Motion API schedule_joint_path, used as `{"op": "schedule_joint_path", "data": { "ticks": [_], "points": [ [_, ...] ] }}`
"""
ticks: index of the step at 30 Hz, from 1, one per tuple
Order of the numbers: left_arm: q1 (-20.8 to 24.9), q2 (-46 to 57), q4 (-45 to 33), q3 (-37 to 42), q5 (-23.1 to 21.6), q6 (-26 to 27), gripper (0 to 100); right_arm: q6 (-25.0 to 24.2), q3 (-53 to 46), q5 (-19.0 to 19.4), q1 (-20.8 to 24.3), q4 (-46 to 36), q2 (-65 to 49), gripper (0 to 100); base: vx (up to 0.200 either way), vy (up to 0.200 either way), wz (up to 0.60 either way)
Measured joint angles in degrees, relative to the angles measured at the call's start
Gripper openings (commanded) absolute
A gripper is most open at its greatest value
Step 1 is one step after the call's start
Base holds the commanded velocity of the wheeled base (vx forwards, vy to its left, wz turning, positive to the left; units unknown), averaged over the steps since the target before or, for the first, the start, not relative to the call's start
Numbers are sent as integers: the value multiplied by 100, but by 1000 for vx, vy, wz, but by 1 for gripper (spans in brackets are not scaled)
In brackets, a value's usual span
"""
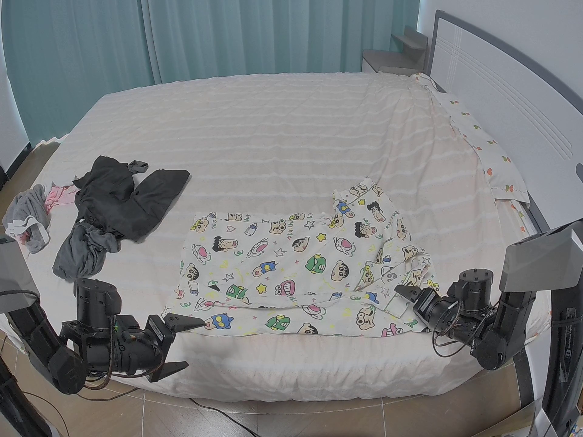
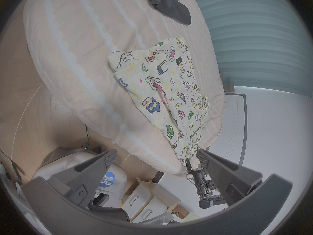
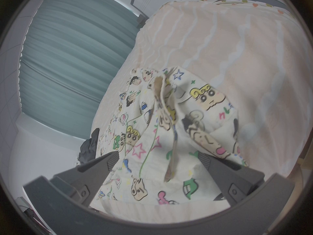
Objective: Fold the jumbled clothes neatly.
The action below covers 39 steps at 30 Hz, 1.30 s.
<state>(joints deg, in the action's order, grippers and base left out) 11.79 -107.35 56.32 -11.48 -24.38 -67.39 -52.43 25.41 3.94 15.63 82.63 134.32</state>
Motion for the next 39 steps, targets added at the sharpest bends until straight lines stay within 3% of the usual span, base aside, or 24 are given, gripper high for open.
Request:
{"op": "schedule_joint_path", "data": {
  "ticks": [9, 16, 22, 39],
  "points": [
    [0, -6, 0, 7, 7, 1, 100, 23, 50, -2, -190, 22, -17, 100, 0, 0, 0],
    [0, -10, 0, 5, 11, 1, 100, 18, -30, -77, 223, -178, -428, 100, 0, 0, 0],
    [0, -15, 0, 5, 13, 1, 100, -1, -74, -364, 538, -343, -538, 100, 0, 0, 0],
    [0, -20, 0, 7, 20, 1, 100, -12, 424, -394, 394, -374, -41, 100, 0, 0, 0]
  ]
}}
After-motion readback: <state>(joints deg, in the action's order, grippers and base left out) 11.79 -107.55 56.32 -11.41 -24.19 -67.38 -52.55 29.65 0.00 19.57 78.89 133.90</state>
